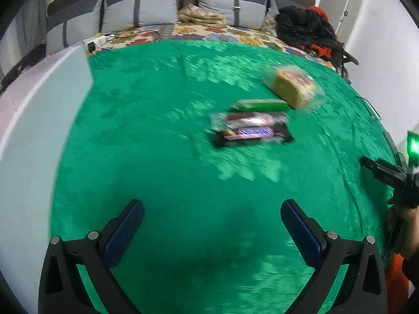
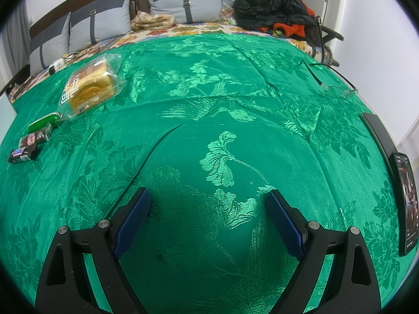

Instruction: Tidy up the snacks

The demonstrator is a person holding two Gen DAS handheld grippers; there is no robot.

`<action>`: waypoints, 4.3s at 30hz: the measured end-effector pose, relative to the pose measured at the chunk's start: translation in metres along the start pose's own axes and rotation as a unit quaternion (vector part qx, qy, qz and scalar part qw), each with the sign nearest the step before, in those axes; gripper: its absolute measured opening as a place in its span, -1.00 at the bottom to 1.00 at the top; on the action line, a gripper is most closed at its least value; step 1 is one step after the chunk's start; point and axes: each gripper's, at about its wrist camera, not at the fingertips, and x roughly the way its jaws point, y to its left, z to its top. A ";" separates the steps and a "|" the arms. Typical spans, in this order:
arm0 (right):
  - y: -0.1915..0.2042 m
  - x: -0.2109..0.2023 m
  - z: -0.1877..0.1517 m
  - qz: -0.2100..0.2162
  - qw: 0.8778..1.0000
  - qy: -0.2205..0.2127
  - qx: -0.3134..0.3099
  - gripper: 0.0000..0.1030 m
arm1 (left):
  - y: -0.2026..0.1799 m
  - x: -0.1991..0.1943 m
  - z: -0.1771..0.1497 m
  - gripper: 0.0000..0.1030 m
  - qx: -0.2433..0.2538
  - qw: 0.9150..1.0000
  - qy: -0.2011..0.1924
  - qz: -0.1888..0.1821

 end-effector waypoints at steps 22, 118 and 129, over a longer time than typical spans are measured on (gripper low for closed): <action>0.000 0.000 0.000 0.000 1.000 0.000 0.001 0.78 | -0.087 0.089 0.064 0.92 0.198 0.974 0.101 -0.037; 0.268 0.067 0.127 0.192 0.898 0.171 -0.356 -0.55 | 0.026 0.053 -0.007 1.00 -0.056 0.992 -0.026 0.107; 0.158 -0.015 0.098 0.253 0.943 0.124 -0.179 -0.55 | 0.026 0.053 -0.007 1.00 -0.055 0.992 -0.026 0.107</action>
